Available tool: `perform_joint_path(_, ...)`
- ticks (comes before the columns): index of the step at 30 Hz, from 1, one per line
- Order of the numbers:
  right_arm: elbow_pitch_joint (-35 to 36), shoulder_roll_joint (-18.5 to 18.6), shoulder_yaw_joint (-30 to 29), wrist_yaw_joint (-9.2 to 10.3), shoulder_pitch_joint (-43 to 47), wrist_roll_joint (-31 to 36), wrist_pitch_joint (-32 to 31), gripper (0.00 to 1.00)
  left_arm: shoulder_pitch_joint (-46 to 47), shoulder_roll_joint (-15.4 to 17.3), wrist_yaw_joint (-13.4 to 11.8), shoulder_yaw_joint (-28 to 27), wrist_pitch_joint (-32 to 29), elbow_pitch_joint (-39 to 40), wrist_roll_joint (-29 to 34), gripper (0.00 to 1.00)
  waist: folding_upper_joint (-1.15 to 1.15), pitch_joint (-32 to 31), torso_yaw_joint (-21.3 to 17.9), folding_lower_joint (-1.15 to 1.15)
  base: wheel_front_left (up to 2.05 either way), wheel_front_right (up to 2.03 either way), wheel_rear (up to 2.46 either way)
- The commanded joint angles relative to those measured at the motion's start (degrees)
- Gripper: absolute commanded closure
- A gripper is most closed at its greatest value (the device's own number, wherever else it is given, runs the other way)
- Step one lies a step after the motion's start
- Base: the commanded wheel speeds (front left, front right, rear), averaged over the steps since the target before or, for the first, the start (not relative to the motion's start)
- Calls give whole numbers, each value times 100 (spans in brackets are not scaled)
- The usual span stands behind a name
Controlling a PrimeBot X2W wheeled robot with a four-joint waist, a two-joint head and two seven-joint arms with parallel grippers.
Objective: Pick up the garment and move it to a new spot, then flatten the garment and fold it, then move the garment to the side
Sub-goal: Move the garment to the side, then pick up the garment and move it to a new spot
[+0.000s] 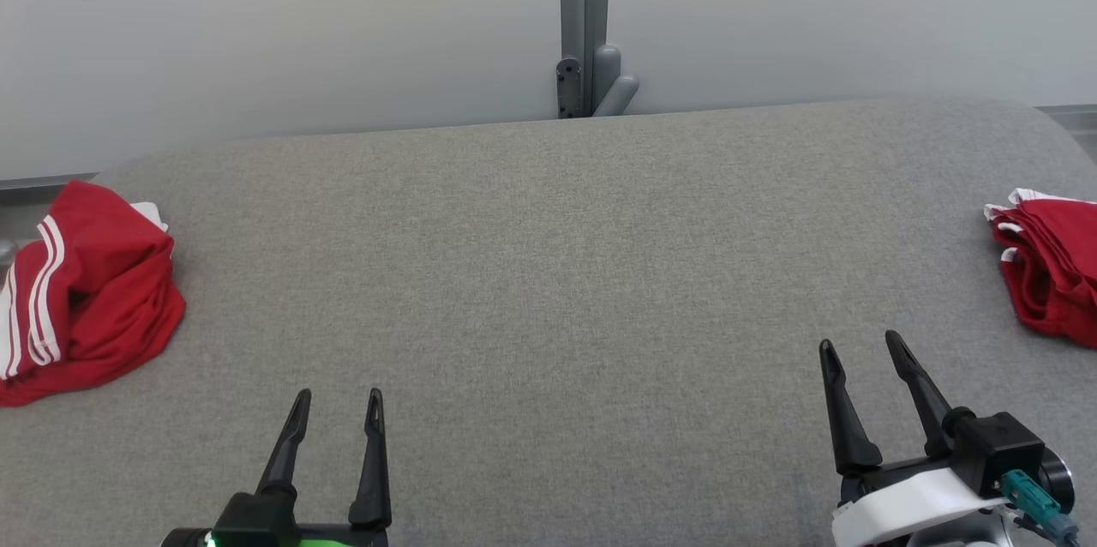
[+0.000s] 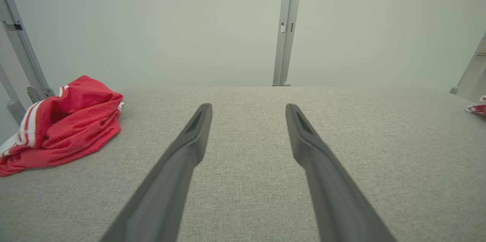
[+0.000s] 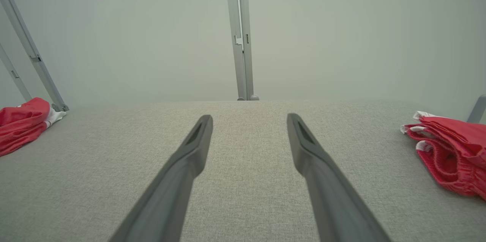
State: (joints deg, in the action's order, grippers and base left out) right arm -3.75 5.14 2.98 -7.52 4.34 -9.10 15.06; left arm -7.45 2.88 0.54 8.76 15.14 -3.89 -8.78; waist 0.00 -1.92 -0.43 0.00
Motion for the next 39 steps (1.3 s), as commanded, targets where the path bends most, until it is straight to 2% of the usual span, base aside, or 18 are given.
perform_joint_path(1, -19, -2, -4, 6, 21, 12, 15, 0, 0, 4, -5, -23, -2, 17, -11, 0, 0, 1, -5, 0, 0, 0, 0)
perform_joint_path(15, -80, -39, -8, 6, 56, -11, 15, 0, 3, 3, -26, -3, -2, -35, 14, 0, 0, 5, -18, 0, 0, 0, 0)
perform_joint_path(23, -98, -52, 51, 6, 53, -35, 15, 0, 69, 4, -69, 14, -2, -78, -44, 0, 0, 65, 210, 0, 0, 0, 0)
perform_joint_path(39, -84, 13, 245, 7, -68, -59, 15, 0, 227, 5, -319, -36, -2, 10, -311, 0, 0, 313, 1786, 0, 0, 0, 0)
